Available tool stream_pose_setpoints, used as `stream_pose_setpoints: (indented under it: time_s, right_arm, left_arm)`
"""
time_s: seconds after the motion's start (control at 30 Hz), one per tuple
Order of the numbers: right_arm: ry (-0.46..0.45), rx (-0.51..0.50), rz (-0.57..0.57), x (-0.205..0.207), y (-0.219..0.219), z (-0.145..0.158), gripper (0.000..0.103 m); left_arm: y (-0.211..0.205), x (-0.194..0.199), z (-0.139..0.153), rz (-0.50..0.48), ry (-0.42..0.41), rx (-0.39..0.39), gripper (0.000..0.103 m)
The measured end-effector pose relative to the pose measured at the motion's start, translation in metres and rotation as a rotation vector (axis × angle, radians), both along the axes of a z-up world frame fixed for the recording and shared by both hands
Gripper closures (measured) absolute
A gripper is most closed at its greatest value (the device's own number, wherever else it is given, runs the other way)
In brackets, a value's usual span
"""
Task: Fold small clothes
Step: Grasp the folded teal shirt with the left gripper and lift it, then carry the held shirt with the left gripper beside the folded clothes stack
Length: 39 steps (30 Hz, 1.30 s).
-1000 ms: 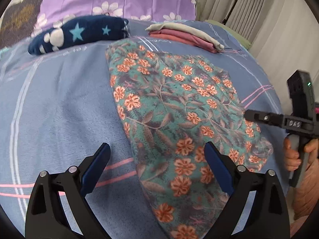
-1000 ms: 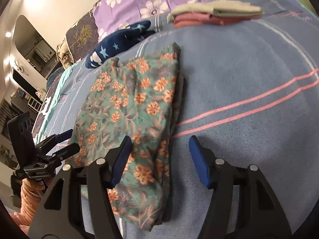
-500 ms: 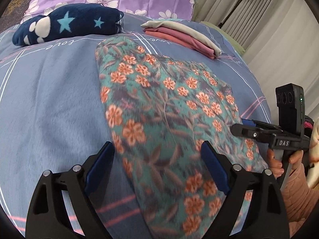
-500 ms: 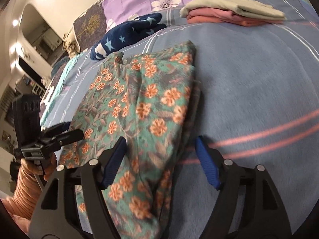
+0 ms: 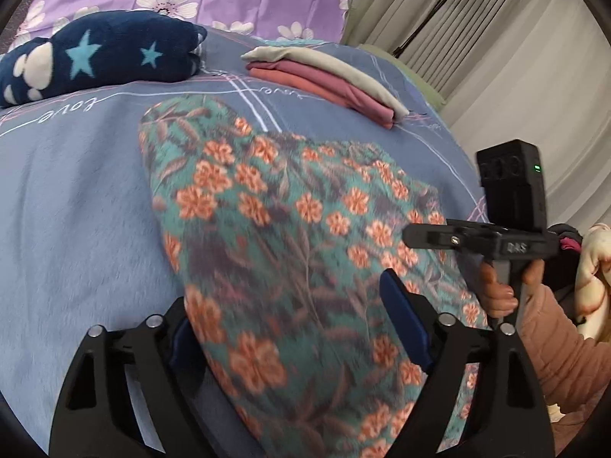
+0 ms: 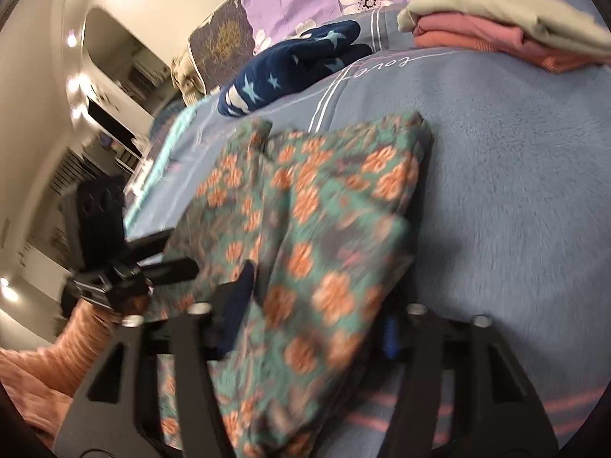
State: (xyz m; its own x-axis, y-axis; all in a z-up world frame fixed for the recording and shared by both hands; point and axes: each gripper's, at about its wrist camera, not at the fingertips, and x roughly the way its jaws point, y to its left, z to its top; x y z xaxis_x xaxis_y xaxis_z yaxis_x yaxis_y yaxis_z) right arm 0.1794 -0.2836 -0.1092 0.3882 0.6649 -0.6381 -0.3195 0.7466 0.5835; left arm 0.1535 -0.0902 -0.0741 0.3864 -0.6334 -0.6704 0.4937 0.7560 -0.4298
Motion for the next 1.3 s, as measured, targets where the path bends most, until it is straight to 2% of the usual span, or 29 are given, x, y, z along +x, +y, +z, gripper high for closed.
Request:
stream_pose_setpoints:
  time_s: [0.1, 0.17, 0.2, 0.27, 0.3, 0.4, 0.47, 0.53, 0.77, 0.93, 1.13, 1.3]
  right_arm:
    - [-0.006, -0.005, 0.015, 0.006, 0.006, 0.0, 0.057]
    - [-0.025, -0.035, 0.03, 0.007, 0.012, 0.002, 0.056]
    - [-0.034, -0.047, 0.035, 0.007, 0.015, 0.002, 0.056]
    - [-0.039, -0.054, 0.036, 0.008, 0.017, 0.002, 0.056]
    - [-0.041, -0.055, 0.033, 0.008, 0.018, 0.002, 0.056]
    - [-0.056, -0.099, 0.012, 0.008, 0.023, 0.005, 0.067]
    - [-0.086, -0.125, 0.005, 0.002, 0.029, 0.014, 0.079]
    - [-0.137, -0.15, -0.005, -0.006, 0.033, 0.026, 0.082]
    - [-0.339, -0.195, -0.078, -0.059, 0.036, 0.087, 0.084]
    - [-0.442, -0.216, -0.144, -0.099, 0.024, 0.121, 0.085]
    - [-0.585, -0.281, -0.266, -0.153, -0.004, 0.162, 0.085]
    - [-0.641, -0.314, -0.375, -0.186, -0.034, 0.186, 0.085]
  left_arm:
    - [-0.005, 0.012, 0.0, -0.024, -0.003, 0.021, 0.033]
    - [-0.005, 0.021, -0.001, -0.027, -0.002, 0.032, 0.049]
    - [-0.004, 0.024, -0.002, -0.023, 0.0, 0.031, 0.053]
    - [0.001, 0.032, -0.005, -0.015, 0.015, 0.003, 0.063]
    - [0.004, 0.033, -0.006, -0.011, 0.019, -0.007, 0.064]
    - [0.001, 0.031, -0.004, -0.007, -0.009, 0.007, 0.069]
    - [-0.005, 0.025, 0.002, -0.013, -0.049, 0.039, 0.079]
    - [-0.008, 0.019, 0.012, -0.012, -0.092, 0.057, 0.086]
    - [-0.016, -0.017, 0.073, -0.03, -0.275, 0.064, 0.088]
    - [-0.028, -0.045, 0.115, -0.051, -0.365, 0.051, 0.088]
    - [-0.069, -0.08, 0.158, -0.122, -0.489, 0.058, 0.088]
    - [-0.115, -0.102, 0.188, -0.175, -0.569, 0.06, 0.088]
